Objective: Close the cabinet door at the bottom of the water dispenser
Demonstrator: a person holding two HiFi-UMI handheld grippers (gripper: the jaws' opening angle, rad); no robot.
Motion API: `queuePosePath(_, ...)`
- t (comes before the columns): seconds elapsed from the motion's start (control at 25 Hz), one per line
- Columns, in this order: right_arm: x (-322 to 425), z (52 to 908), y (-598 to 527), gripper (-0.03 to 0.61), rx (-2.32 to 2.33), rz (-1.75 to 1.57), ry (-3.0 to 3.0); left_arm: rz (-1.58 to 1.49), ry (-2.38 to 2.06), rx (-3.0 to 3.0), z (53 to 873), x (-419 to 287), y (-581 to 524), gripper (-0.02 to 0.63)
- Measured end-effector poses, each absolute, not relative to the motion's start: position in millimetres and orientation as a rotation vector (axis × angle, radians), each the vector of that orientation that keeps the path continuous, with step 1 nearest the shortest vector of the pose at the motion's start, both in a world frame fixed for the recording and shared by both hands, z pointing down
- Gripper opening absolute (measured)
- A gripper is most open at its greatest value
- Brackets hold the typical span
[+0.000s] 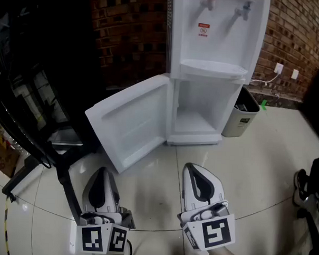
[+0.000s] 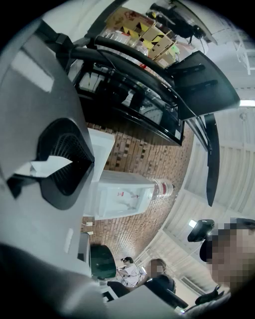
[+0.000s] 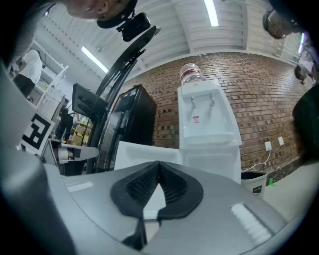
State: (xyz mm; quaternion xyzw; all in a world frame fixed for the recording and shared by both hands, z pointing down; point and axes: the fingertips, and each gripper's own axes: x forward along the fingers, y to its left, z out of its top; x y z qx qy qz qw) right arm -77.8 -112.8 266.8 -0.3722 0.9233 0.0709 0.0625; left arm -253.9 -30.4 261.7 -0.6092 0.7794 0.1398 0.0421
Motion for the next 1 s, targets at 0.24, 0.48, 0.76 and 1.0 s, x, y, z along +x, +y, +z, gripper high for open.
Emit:
queuePosePath(0.24,-125.1,270.2,-99.2,0.0,-1.004,0.219,2.848,0.423,2.418,-1.81,262.0,-274.2,-15.7,0.018)
queuePosePath(0.48,-188.0,284.5,-92.9,0.06,-0.852,0.218,2.96,0.415,2.458,-1.77,266.2,-292.2,-2.2,0.018)
queuePosePath(0.76,-267.7,304.3,-111.5,0.206,-0.87,0.221,2.985,0.415,2.517,-1.72,276.8,-311.8,11.9,0.018)
queuePosePath(1.0,-318.0,314.9,-125.3,0.267,-0.984,0.206,2.98,0.395,2.541,-1.706,283.7,-323.3,19.6,0.018)
